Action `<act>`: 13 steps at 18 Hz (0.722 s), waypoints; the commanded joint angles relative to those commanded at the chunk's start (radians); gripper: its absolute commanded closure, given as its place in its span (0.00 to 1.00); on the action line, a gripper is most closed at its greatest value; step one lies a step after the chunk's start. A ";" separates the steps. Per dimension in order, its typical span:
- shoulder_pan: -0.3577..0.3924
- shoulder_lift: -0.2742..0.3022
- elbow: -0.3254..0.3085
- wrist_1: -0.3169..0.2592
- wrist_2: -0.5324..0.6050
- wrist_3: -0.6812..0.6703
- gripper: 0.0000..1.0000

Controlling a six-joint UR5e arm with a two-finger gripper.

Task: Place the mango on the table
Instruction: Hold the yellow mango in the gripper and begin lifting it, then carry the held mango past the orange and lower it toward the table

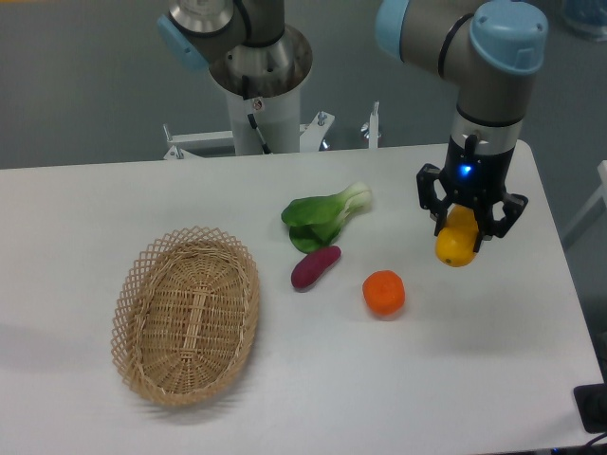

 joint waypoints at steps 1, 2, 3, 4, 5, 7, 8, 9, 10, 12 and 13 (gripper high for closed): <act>-0.002 -0.002 0.002 0.003 0.002 -0.011 0.45; -0.005 -0.008 0.006 0.005 0.002 -0.012 0.45; -0.009 -0.014 0.006 0.008 0.005 -0.017 0.45; -0.011 -0.023 0.006 0.008 0.005 -0.026 0.45; -0.017 -0.038 0.009 0.012 0.002 -0.050 0.45; -0.043 -0.086 0.035 0.044 0.008 -0.118 0.45; -0.054 -0.113 0.049 0.061 0.008 -0.153 0.45; -0.067 -0.141 0.061 0.083 0.009 -0.202 0.45; -0.087 -0.165 0.072 0.104 0.009 -0.254 0.45; -0.132 -0.219 0.086 0.159 0.008 -0.372 0.45; -0.153 -0.245 0.084 0.201 0.008 -0.421 0.45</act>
